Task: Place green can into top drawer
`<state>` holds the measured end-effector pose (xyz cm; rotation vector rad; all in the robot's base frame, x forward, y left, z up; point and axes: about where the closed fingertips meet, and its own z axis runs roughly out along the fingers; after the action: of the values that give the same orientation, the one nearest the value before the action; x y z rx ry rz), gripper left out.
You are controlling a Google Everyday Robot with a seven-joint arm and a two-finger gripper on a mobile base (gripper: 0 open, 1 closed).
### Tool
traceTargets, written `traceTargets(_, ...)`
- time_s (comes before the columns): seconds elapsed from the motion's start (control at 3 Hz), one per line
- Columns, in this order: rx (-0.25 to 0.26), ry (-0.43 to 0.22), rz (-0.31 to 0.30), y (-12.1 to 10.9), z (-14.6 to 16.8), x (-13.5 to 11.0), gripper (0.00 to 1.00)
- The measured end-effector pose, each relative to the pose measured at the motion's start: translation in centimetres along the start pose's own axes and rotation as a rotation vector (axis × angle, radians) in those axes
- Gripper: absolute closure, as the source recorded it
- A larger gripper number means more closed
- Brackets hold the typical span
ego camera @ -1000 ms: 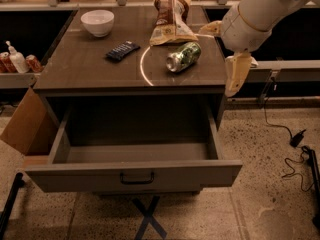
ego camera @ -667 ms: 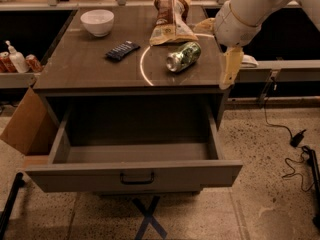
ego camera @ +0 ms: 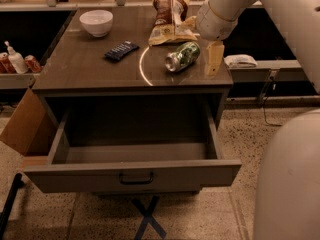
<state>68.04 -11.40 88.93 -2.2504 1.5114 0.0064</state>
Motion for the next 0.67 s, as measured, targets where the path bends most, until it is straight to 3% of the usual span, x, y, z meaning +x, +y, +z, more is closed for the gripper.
traceTargets(0.67, -0.028, -0.030, 0.001, -2.0, 2.6, -0.5, 0.00)
